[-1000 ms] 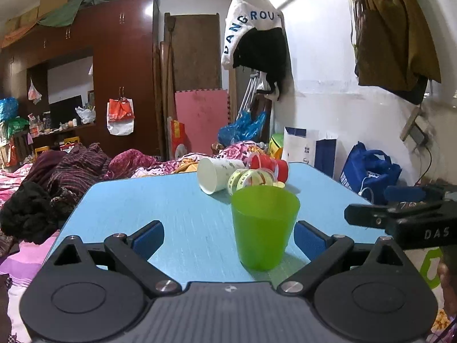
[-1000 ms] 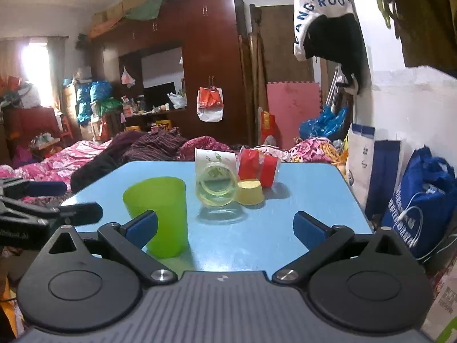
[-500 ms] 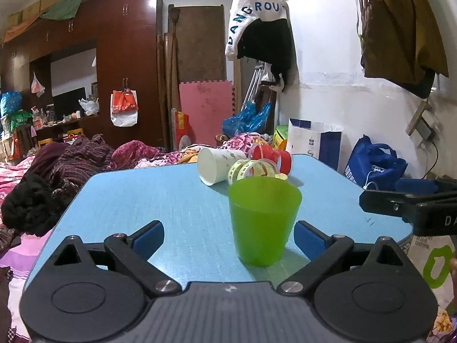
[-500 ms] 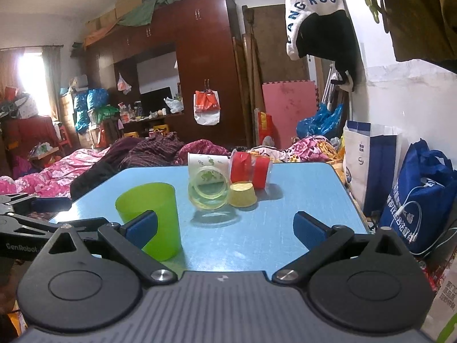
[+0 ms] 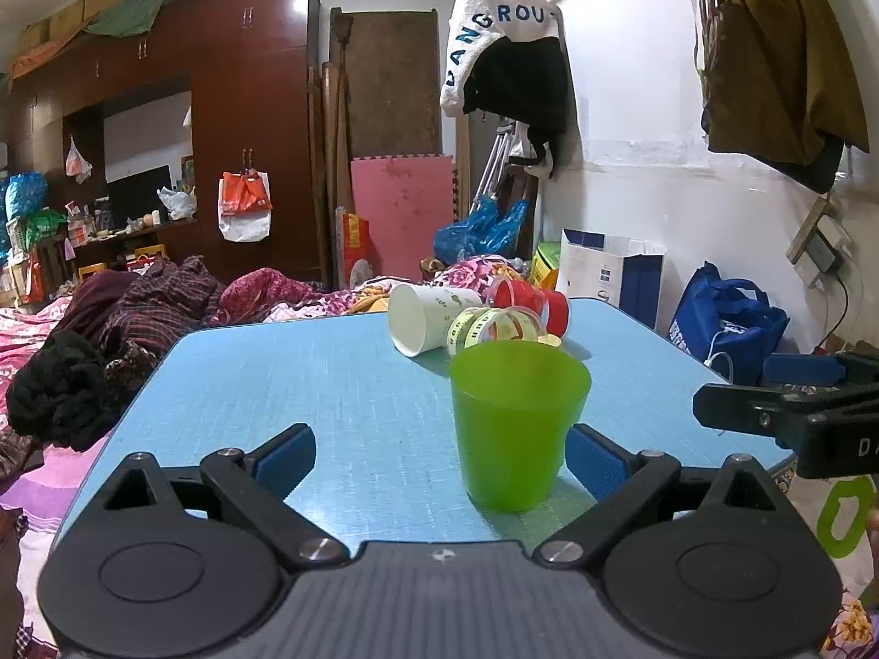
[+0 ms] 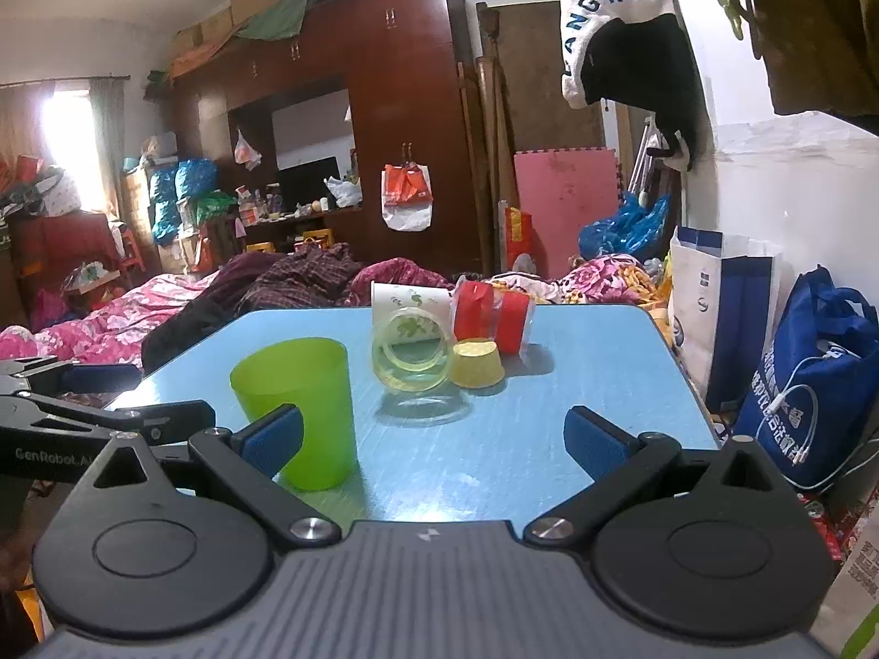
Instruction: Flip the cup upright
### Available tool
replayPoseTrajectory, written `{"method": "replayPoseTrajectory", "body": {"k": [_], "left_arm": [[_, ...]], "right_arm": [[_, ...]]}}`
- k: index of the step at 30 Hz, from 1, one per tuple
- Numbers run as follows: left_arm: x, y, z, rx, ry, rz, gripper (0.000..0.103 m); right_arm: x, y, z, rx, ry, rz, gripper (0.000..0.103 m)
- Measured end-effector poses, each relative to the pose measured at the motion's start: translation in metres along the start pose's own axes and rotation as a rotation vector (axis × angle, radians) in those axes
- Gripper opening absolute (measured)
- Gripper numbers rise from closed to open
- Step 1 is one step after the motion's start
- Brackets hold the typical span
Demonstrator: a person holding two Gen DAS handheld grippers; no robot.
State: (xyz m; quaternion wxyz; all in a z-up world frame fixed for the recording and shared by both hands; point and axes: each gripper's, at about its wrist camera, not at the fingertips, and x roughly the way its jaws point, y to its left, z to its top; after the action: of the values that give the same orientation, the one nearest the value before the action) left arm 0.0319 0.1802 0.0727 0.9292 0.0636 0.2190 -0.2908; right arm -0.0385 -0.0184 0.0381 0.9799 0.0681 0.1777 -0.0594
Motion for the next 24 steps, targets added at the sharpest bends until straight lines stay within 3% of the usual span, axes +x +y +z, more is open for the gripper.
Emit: {"method": "replayPoseTrajectory", "body": {"k": [24], "left_arm": [[0.0009,0.0019,0.0026,-0.02,0.011,-0.001,0.099]], "right_arm": [[-0.0009,0.0035,0.0001,-0.003,-0.007,0.022,0.102]]}}
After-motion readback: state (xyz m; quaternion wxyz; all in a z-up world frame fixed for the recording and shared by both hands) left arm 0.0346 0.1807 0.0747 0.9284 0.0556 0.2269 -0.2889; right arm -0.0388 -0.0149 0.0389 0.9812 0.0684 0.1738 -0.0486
